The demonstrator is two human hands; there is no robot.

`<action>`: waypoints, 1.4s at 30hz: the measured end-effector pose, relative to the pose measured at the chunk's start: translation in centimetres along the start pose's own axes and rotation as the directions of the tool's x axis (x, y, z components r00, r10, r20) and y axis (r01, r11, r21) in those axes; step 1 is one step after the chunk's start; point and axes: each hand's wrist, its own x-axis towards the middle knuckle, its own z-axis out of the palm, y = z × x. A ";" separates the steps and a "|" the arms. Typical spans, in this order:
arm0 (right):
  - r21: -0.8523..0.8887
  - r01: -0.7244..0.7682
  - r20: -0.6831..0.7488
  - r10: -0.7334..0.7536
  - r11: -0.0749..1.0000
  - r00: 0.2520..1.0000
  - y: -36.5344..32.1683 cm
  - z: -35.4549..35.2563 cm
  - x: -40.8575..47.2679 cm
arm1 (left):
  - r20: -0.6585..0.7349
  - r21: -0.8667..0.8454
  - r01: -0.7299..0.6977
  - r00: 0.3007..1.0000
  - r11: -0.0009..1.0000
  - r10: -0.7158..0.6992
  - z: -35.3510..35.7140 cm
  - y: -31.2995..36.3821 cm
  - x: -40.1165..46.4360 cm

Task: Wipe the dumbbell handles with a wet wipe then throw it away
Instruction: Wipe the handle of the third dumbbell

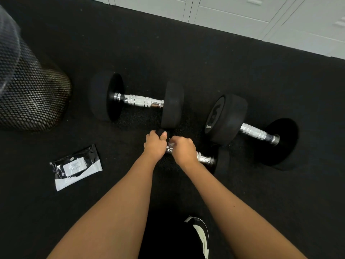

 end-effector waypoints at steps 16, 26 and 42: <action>-0.495 0.501 -0.095 -0.618 0.710 0.781 5.7 2.8 -4.2 | 0.008 -0.015 -0.005 1.000 1.000 0.005 0.0 0.0 0.0; -0.495 0.405 -0.197 -0.553 0.769 0.810 3.8 3.0 -2.9 | -0.002 -0.014 0.008 1.000 1.000 -0.008 0.1 -0.1 0.3; -0.415 0.439 -0.109 -0.522 0.797 0.846 3.3 2.9 -3.4 | 0.007 -0.025 -0.001 1.000 1.000 0.001 0.1 -0.1 0.1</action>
